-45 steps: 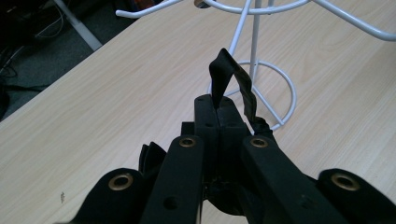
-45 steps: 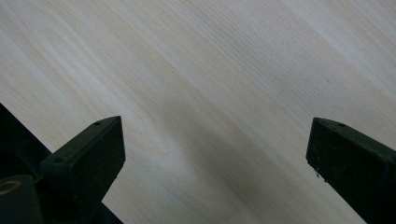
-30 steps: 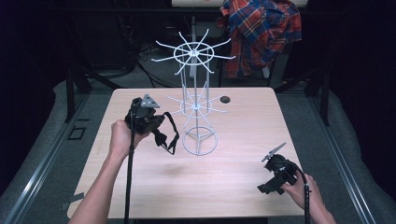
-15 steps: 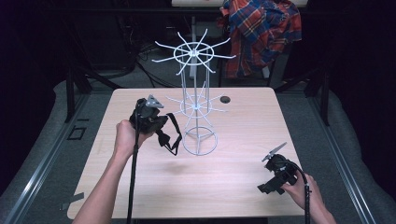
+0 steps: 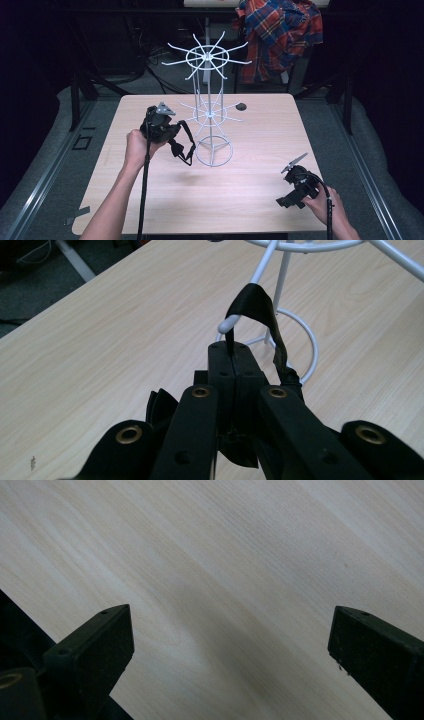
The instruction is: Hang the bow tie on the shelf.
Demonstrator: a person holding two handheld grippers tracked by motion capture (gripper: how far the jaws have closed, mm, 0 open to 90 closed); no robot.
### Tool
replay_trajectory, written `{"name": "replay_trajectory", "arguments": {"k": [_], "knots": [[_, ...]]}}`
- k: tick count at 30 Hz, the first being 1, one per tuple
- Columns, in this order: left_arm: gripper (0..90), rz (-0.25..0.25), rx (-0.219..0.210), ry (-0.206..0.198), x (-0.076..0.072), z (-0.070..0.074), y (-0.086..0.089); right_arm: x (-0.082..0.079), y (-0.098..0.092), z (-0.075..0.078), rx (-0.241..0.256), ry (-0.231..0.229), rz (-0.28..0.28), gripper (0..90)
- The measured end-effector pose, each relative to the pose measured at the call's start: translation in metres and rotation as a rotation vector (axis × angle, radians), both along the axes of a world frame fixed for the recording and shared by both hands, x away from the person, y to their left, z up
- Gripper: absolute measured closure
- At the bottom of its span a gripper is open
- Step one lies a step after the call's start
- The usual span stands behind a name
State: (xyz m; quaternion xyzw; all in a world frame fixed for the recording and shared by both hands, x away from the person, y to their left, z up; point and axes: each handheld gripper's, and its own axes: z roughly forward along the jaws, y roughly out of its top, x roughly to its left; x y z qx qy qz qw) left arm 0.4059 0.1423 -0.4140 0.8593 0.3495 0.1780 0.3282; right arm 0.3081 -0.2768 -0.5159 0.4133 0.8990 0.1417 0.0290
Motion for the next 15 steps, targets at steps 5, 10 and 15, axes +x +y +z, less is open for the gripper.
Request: {"name": "replay_trajectory", "arguments": {"k": [5, 10, 15], "knots": [[89.4, 0.003, -0.011, 0.010, 0.0010, -0.0026, -0.0021, -0.0001, -0.0006, 0.0002, -0.008, 0.004, 0.011, 4.1], [89.1, 0.011, -0.036, 0.010, 0.0002, -0.0057, -0.0022, -0.0006, -0.0010, -0.0002, -0.013, 0.010, 0.009, 4.1], [88.0, 0.017, -0.044, 0.013, -0.0003, -0.0082, -0.0001, -0.0013, 0.0013, 0.0000, -0.013, 0.005, 0.014, 4.1]]}}
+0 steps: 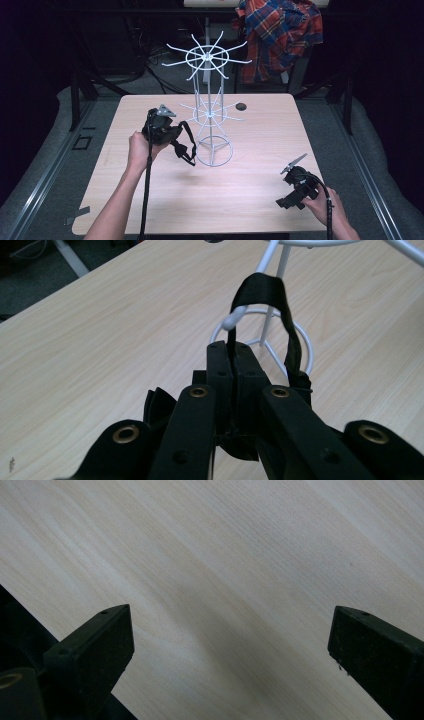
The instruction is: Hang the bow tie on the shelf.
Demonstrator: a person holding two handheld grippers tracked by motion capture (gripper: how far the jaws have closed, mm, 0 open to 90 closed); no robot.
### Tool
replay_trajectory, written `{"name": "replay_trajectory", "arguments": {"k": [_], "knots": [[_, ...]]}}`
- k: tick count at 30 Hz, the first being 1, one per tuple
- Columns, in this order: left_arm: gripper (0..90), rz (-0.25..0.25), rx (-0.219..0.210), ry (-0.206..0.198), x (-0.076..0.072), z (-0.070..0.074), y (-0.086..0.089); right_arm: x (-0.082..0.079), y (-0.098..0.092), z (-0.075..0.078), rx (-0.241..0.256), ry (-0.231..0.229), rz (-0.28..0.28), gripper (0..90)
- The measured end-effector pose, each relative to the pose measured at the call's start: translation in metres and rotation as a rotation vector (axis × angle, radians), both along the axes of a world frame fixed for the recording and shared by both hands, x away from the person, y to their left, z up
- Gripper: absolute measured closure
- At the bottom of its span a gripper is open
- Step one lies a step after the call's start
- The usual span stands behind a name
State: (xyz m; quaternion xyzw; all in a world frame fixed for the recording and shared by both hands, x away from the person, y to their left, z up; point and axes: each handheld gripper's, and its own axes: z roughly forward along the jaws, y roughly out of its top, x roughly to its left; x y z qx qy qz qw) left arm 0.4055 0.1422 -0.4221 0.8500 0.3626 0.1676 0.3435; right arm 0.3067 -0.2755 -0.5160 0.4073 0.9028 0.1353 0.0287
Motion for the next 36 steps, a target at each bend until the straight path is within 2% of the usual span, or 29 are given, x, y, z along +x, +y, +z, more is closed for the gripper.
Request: {"name": "replay_trajectory", "arguments": {"k": [3, 11, 14, 16, 19, 21, 23, 27, 29, 36], "knots": [[87.2, -0.002, -0.021, 0.006, 0.000, -0.001, 0.002, 0.000, 0.001, -0.001, 0.004, 0.008, 0.000, 4.1], [84.0, 0.000, -0.030, 0.004, 0.000, -0.003, 0.004, -0.001, 0.002, 0.000, 0.000, -0.012, -0.005, 4.3], [80.1, 0.000, -0.039, 0.003, -0.001, -0.001, 0.006, -0.001, 0.002, -0.001, 0.005, -0.007, -0.006, 4.3], [74.7, 0.003, -0.035, 0.003, -0.001, 0.000, 0.006, -0.001, 0.002, -0.001, -0.005, 0.002, -0.005, 4.3], [57.2, 0.038, -0.018, -0.007, -0.004, 0.001, 0.006, 0.000, 0.001, 0.000, -0.013, 0.000, -0.003, 4.3], [49.2, 0.051, -0.012, -0.010, -0.006, 0.001, 0.007, -0.001, 0.001, 0.000, 0.001, -0.003, -0.008, 4.3], [42.7, 0.060, -0.004, -0.012, -0.008, 0.001, 0.009, -0.001, 0.002, 0.000, -0.009, -0.001, -0.004, 4.3], [34.7, 0.064, 0.013, -0.007, -0.014, 0.001, 0.014, -0.001, 0.002, -0.002, -0.003, 0.000, -0.011, 4.3], [31.2, 0.073, 0.010, -0.001, -0.018, 0.000, 0.017, 0.000, 0.002, 0.000, -0.022, 0.003, -0.007, 4.4], [20.9, 0.106, 0.009, 0.027, -0.031, -0.005, 0.035, 0.000, 0.002, 0.001, -0.025, 0.002, -0.005, 4.4]]}}
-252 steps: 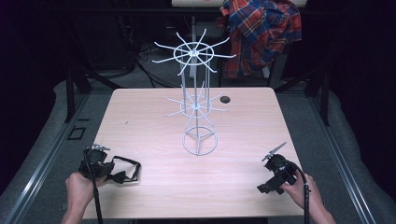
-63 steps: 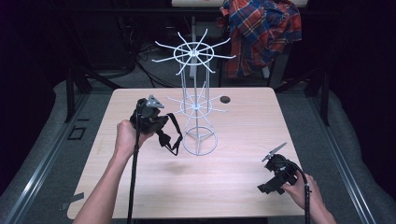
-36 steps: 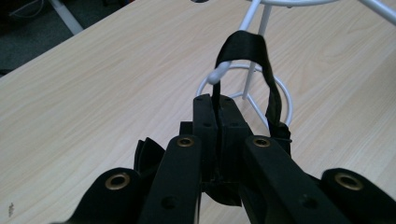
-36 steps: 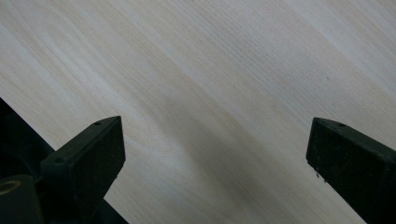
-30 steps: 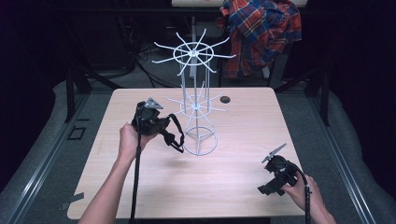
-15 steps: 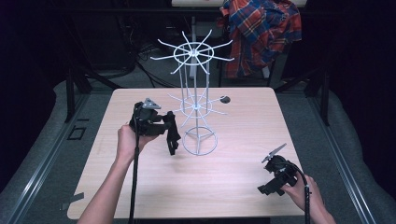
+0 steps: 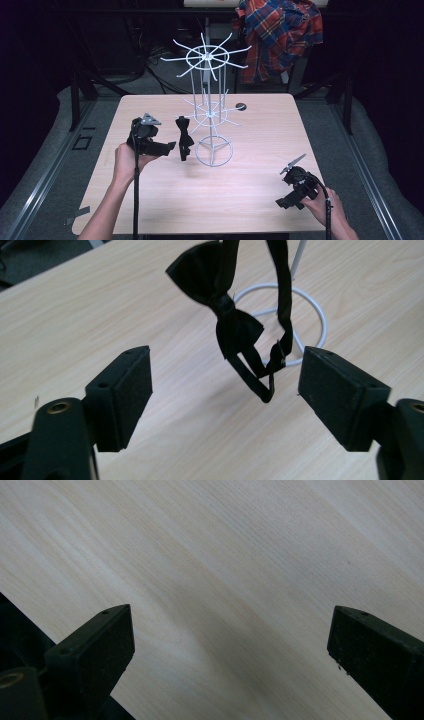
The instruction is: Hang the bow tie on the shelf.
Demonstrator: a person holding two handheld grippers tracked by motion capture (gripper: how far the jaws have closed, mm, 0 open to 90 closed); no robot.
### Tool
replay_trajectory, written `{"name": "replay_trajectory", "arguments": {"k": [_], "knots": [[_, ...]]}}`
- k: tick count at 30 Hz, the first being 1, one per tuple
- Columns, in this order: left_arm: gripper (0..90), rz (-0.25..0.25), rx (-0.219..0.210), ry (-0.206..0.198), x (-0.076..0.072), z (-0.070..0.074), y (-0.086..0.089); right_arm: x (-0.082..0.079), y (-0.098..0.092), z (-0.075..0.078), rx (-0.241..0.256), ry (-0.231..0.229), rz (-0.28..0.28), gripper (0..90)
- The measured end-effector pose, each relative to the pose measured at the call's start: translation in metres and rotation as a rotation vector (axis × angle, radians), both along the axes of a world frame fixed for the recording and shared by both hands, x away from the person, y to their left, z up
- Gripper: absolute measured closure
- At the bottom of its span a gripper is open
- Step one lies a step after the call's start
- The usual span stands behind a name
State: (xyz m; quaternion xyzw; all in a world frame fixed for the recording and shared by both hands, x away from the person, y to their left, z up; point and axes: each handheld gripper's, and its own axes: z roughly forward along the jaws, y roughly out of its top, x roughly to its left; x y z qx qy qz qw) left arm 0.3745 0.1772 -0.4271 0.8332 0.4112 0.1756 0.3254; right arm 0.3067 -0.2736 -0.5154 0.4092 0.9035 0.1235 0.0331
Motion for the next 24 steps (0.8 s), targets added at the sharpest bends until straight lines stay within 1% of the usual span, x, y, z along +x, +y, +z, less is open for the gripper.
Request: {"name": "replay_trajectory", "arguments": {"k": [1, 2, 3, 4, 5, 6, 8, 9, 12, 13, 14, 15, 16, 17, 18, 20, 22, 23, 24], "knots": [[19.9, 0.006, 0.001, -0.002, -0.002, 0.000, 0.002, -0.001, 0.001, -0.001, 0.024, -0.007, -0.015, 4.5], [19.2, 0.018, 0.006, 0.009, -0.005, -0.001, 0.006, -0.001, 0.001, -0.001, 0.018, -0.011, -0.013, 4.5], [17.9, 0.027, 0.012, 0.011, -0.006, -0.002, 0.008, -0.001, 0.001, -0.001, 0.010, -0.006, -0.010, 4.5], [17.2, 0.034, 0.017, 0.017, -0.009, -0.003, 0.011, -0.001, 0.001, -0.002, 0.013, -0.011, -0.012, 4.5], [17.1, 0.039, 0.023, 0.020, -0.011, -0.004, 0.013, 0.000, 0.001, -0.001, 0.001, -0.003, -0.005, 4.5], [17.0, 0.048, 0.033, 0.019, -0.013, -0.005, 0.016, -0.001, 0.001, -0.001, 0.002, -0.008, -0.005, 4.5], [16.2, 0.058, 0.037, 0.030, -0.017, -0.007, 0.020, 0.000, 0.001, -0.001, 0.000, -0.006, -0.003, 4.5], [15.6, 0.066, 0.042, 0.033, -0.019, -0.009, 0.023, -0.001, 0.001, -0.001, 0.007, -0.005, -0.004, 4.5], [14.2, 0.080, 0.054, 0.055, -0.025, -0.015, 0.030, -0.001, 0.002, -0.001, 0.004, 0.000, 0.003, 4.5], [12.7, 0.091, 0.061, 0.057, -0.027, -0.017, 0.031, 0.000, 0.002, -0.001, 0.004, -0.001, 0.003, 4.5], [10.9, 0.089, 0.063, 0.072, -0.029, -0.018, 0.033, 0.000, 0.002, -0.001, 0.004, 0.000, 0.003, 4.5], [9.4, 0.097, 0.076, 0.072, -0.031, -0.020, 0.034, 0.000, 0.002, -0.001, 0.004, 0.000, 0.003, 4.5], [8.3, 0.101, 0.084, 0.088, -0.033, -0.024, 0.036, 0.000, 0.002, -0.001, 0.004, -0.001, 0.003, 4.5], [6.7, 0.104, 0.098, 0.097, -0.034, -0.027, 0.037, 0.000, 0.001, -0.001, -0.007, 0.002, 0.009, 4.5], [5.4, 0.114, 0.110, 0.102, -0.036, -0.031, 0.039, -0.001, 0.002, -0.002, 0.003, -0.004, -0.002, 4.5], [2.8, 0.122, 0.111, 0.131, -0.038, -0.038, 0.043, -0.001, 0.002, -0.002, -0.003, -0.005, -0.001, 4.5], [0.0, 0.125, 0.119, 0.160, -0.040, -0.044, 0.047, -0.002, 0.003, -0.002, 0.014, -0.007, -0.006, 4.5], [0.1, 0.133, 0.119, 0.161, -0.042, -0.046, 0.047, -0.001, 0.002, -0.001, -0.004, -0.001, 0.010, 4.5], [0.0, 0.135, 0.116, 0.176, -0.043, -0.049, 0.050, -0.001, 0.002, -0.001, -0.001, 0.000, 0.011, 4.5]]}}
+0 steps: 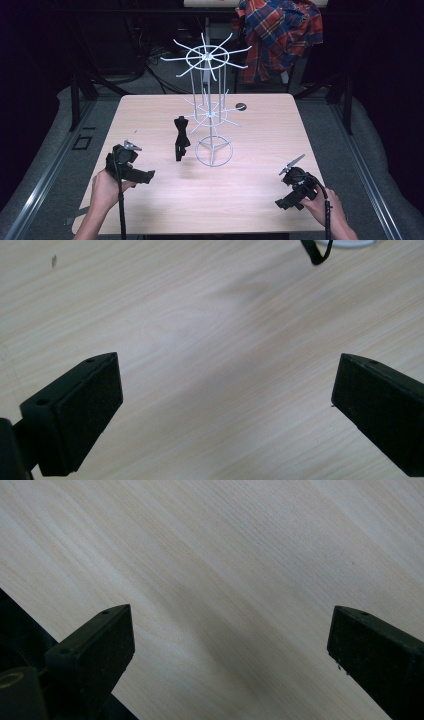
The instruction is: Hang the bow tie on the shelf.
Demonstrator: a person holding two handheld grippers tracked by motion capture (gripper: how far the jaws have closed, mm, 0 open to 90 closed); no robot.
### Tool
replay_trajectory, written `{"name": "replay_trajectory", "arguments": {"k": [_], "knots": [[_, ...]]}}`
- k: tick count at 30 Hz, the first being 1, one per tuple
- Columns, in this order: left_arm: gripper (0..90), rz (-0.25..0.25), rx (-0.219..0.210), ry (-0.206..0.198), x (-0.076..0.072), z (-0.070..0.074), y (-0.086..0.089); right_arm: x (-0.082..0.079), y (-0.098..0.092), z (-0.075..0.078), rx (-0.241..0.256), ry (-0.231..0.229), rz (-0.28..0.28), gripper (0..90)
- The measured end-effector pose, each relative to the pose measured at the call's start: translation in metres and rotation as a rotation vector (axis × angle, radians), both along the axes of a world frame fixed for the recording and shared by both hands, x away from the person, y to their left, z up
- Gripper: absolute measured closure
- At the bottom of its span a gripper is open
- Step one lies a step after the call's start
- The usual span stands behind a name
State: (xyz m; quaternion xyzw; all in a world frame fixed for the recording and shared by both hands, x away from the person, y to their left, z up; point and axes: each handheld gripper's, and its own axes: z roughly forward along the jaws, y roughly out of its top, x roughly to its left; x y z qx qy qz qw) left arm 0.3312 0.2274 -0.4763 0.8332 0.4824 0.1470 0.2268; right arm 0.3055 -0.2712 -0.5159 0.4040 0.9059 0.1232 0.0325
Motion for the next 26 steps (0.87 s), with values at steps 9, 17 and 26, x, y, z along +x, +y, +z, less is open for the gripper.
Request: {"name": "replay_trajectory", "arguments": {"k": [9, 17, 26], "knots": [[0.0, 0.007, -0.032, 0.063, -0.014, -0.023, 0.020, -0.001, 0.000, 0.000, 0.002, -0.005, -0.005, 4.5], [0.0, 0.000, -0.006, 0.116, -0.015, -0.038, 0.022, -0.001, 0.004, -0.002, 0.010, -0.014, -0.012, 4.5], [0.0, -0.020, 0.059, 0.142, -0.008, -0.048, 0.015, -0.001, 0.002, -0.004, 0.020, -0.015, -0.022, 4.5]]}}
